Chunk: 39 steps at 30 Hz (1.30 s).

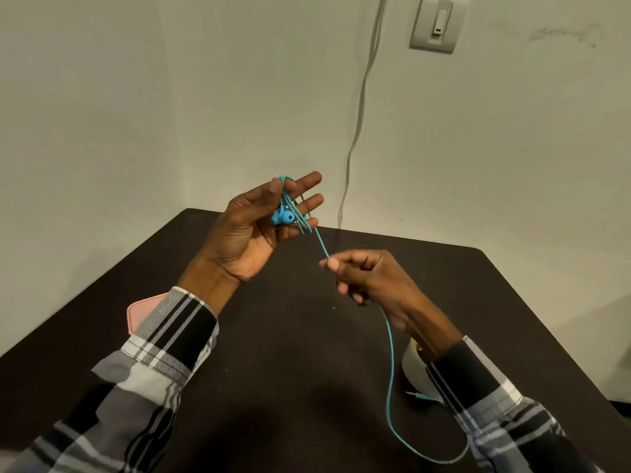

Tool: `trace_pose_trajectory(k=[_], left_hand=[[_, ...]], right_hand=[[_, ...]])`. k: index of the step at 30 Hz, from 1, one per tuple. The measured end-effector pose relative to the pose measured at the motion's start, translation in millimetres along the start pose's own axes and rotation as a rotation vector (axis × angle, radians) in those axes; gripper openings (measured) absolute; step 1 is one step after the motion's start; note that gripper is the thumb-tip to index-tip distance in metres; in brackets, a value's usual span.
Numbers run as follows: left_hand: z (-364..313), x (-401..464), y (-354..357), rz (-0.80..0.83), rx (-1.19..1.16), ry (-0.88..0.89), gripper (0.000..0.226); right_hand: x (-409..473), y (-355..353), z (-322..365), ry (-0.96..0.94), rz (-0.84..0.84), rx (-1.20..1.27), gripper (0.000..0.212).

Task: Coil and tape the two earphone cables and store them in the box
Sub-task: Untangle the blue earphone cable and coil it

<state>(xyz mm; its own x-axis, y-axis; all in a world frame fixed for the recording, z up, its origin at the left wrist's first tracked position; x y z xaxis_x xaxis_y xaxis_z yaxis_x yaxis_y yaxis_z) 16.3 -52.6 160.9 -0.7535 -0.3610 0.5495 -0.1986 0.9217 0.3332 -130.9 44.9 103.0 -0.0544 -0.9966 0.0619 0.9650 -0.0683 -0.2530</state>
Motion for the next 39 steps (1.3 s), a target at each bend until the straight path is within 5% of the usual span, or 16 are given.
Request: trace_pose_trajectory(k=[7,14,18,23,29,32,36,39], left_hand=[[8,-1,-32,-0.213,0.454,-0.099,0.022],[25,6,-21,0.024,1.077,-0.224,0.017],[39,8,-14,0.114,1.204,-0.317,0.019],[46,8,-4,0.121,1.125,-0.330,0.016],[23,3,-40,-0.442,0.478,-0.208,0.009],[19,-3,-56,-0.567,0.279,-0.201,0.009],[25,-7,-55,-0.588,0.319,-0.231,0.010],[30,-7,-43,-0.457,0.559,-0.283,0.010]], right_hand=[[-26,3,-4,0.045,0.092,-0.140,0.020],[-39,-19,33,0.007,0.057,-0.497,0.016],[-40,-23,58,-0.051,0.008,-0.718,0.013],[-36,-25,76,-0.145,-0.093,-0.723,0.010],[-41,-7,66,-0.093,0.090,-0.796,0.019],[-41,-2,64,-0.078,0.127,-0.834,0.035],[-37,3,65,-0.070,0.128,-0.848,0.018],[-35,2,68,-0.089,0.091,-0.857,0.013]])
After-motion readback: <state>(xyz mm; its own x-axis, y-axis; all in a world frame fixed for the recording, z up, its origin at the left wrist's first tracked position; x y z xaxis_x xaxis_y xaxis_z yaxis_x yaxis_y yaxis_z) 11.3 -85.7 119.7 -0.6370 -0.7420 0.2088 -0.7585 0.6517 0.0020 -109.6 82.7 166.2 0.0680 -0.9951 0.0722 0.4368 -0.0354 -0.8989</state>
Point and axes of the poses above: each hand's wrist, its own x-axis towards the middle knuckle, its own y-axis out of the palm, z = x × y, the point moved 6 cm from there along x, towards the middle knuckle, and after that the axes turned 11 degrees about z, right-handed, at the moved point
